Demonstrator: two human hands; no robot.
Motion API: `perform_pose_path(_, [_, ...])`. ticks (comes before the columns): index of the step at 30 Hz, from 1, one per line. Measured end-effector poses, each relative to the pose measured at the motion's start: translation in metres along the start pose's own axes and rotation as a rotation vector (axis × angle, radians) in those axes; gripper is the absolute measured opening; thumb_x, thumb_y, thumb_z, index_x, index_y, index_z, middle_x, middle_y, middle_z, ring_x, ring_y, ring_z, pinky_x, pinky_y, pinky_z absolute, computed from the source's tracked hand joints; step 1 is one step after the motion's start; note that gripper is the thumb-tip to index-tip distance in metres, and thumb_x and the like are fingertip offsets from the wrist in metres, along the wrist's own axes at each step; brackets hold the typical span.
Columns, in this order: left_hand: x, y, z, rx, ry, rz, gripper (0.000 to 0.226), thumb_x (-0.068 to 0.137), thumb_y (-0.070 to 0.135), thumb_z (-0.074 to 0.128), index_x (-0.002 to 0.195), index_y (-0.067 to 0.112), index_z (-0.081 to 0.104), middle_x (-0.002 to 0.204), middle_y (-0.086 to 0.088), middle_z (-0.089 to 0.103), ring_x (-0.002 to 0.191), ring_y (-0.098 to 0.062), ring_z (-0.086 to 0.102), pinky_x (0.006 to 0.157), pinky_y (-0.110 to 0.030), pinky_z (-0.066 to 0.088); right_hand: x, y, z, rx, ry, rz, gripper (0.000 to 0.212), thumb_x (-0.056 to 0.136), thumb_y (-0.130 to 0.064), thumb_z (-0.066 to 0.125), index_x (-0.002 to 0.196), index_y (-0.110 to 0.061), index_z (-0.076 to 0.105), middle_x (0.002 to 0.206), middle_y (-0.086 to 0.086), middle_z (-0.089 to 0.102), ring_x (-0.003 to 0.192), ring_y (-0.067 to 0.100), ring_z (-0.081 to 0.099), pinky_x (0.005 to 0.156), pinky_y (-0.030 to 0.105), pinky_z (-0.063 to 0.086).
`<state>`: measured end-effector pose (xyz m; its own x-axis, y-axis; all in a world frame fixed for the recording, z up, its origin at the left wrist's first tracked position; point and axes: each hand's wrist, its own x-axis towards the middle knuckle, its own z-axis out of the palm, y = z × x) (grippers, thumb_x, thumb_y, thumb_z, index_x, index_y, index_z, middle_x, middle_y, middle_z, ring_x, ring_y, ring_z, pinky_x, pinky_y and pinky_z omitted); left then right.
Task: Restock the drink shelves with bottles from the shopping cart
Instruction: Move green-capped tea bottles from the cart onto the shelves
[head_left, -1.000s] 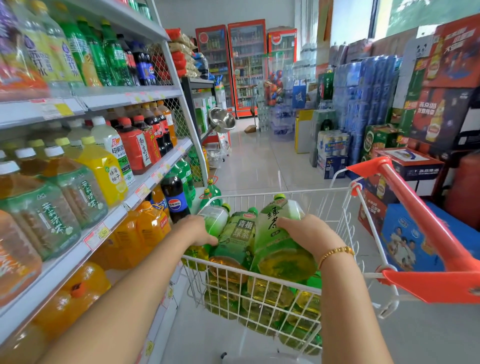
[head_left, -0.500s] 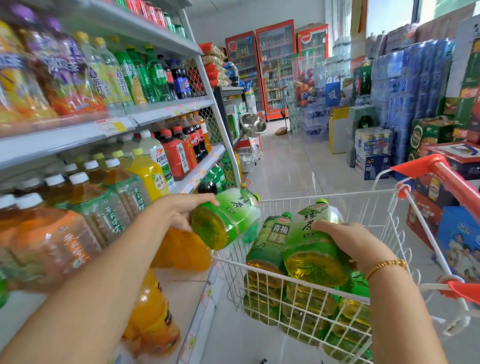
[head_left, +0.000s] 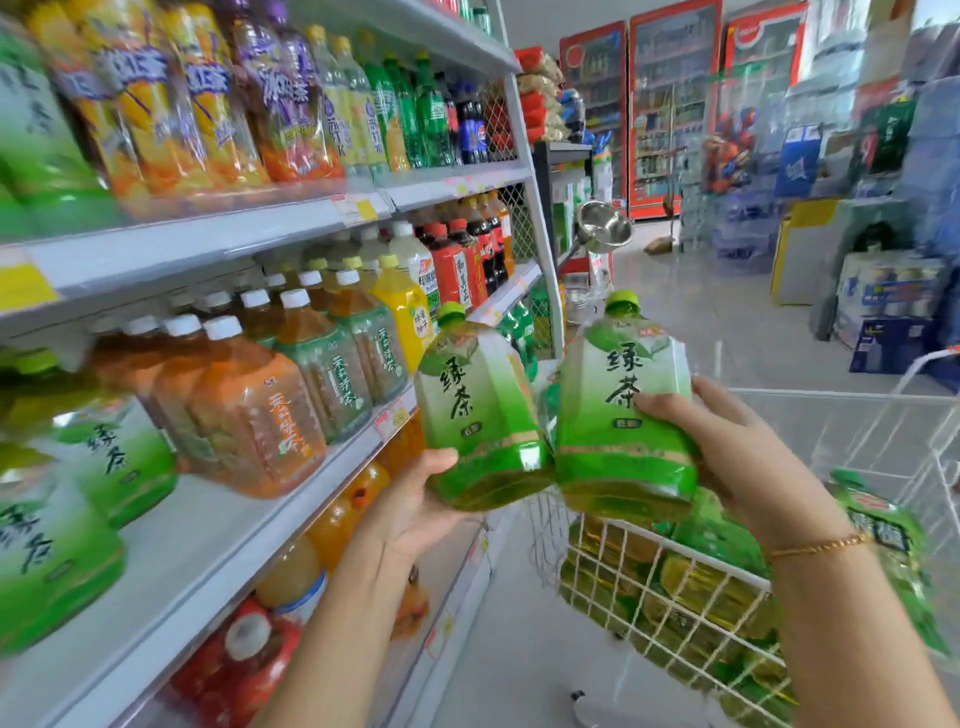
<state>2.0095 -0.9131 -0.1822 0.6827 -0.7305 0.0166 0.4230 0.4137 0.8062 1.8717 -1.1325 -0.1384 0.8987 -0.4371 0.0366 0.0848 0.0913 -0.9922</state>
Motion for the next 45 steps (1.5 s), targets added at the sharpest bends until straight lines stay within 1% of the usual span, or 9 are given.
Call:
perform_pose_path(5, [-0.064,0.029,-0.007,0.126,0.364,0.101,0.056,0.030,0.019,0.093,0.081,0.005,0.074,0.075,-0.014,0.073,0.063,-0.025,0.071,0.049,-0.032,0.056,0.014,-0.011,0.062,-0.080,-0.285,-0.079,0.094,0.049,-0.032,0.085,0.134,-0.028,0.044,0.108,0.014,0.066,0.083,0.031,0.071,0.075,0.046,0.057])
perform_pose_path(9, [-0.132,0.045,-0.023,0.279,0.601,0.256,0.072,0.020,0.009,0.092,0.089,0.004,0.069,0.076,-0.013,0.074,0.063,-0.025,0.071,0.050,-0.030,0.055,0.021,-0.004,0.118,-0.040,-0.483,-0.117,0.079,0.054,-0.025,0.085,0.126,-0.022,0.053,0.108,0.016,0.067,0.088,0.028,0.070,0.078,0.044,0.058])
perform_pose_path(15, [-0.209,0.050,-0.043,0.523,1.023,0.491,0.087,0.026,0.021,0.089,0.107,0.010,0.063,0.093,-0.012,0.074,0.085,-0.033,0.070,0.073,-0.045,0.058,0.023,0.011,0.221,-0.192,-0.551,-0.432,0.081,0.065,-0.018,0.085,0.134,-0.023,0.043,0.115,-0.016,0.051,0.105,-0.004,0.048,0.082,0.003,0.038])
perform_pose_path(19, [-0.233,0.053,-0.054,0.664,1.241,0.599,0.085,0.026,0.027,0.088,0.106,0.021,0.059,0.096,-0.004,0.074,0.088,-0.025,0.071,0.081,-0.043,0.054,0.030,0.027,0.292,-0.276,-0.464,-0.693,0.091,0.061,-0.030,0.083,0.139,-0.021,0.037,0.134,-0.001,0.047,0.126,0.016,0.041,0.105,0.029,0.036])
perform_pose_path(22, [-0.241,0.056,-0.053,0.792,1.364,0.588,0.079,0.033,0.020,0.091,0.104,0.026,0.057,0.096,0.004,0.072,0.086,-0.011,0.070,0.076,-0.032,0.056,0.031,0.036,0.329,-0.281,-0.416,-0.687,0.094,0.065,-0.035,0.080,0.143,-0.021,0.030,0.127,0.002,0.048,0.114,0.016,0.046,0.093,0.033,0.045])
perform_pose_path(27, [-0.241,0.056,-0.055,0.737,1.438,0.642,0.067,0.054,0.001,0.086,0.111,0.020,0.056,0.099,0.002,0.072,0.089,-0.012,0.070,0.076,-0.032,0.056,0.022,0.055,0.359,-0.273,-0.387,-0.734,0.096,0.069,-0.036,0.077,0.146,-0.025,0.021,0.130,0.010,0.042,0.111,0.023,0.046,0.090,0.039,0.046])
perform_pose_path(34, [-0.253,0.065,-0.057,0.815,1.519,0.693,0.071,0.051,0.007,0.089,0.111,0.021,0.053,0.101,0.006,0.069,0.092,-0.011,0.068,0.084,-0.040,0.056,0.016,0.083,0.376,-0.135,-0.404,-0.665,0.094,0.072,-0.027,0.078,0.147,-0.017,0.021,0.136,0.007,0.034,0.122,0.012,0.034,0.096,0.010,0.025])
perform_pose_path(42, [-0.252,0.061,-0.072,0.760,1.527,0.683,0.078,0.039,0.023,0.094,0.105,0.035,0.054,0.104,0.006,0.070,0.095,-0.016,0.069,0.082,-0.050,0.055,0.022,0.091,0.372,-0.330,-0.524,-0.612,0.093,0.086,-0.039,0.062,0.150,-0.019,-0.002,0.155,0.007,0.016,0.140,0.019,0.022,0.111,0.030,0.028])
perform_pose_path(45, [-0.251,0.064,-0.075,0.738,1.508,0.687,0.075,0.039,0.021,0.092,0.103,0.033,0.055,0.102,0.006,0.070,0.094,-0.015,0.069,0.083,-0.050,0.055,0.022,0.082,0.368,-0.517,-0.548,-0.644,0.089,0.090,-0.041,0.056,0.150,-0.014,-0.004,0.158,0.005,0.007,0.132,0.024,0.039,0.102,0.033,0.040])
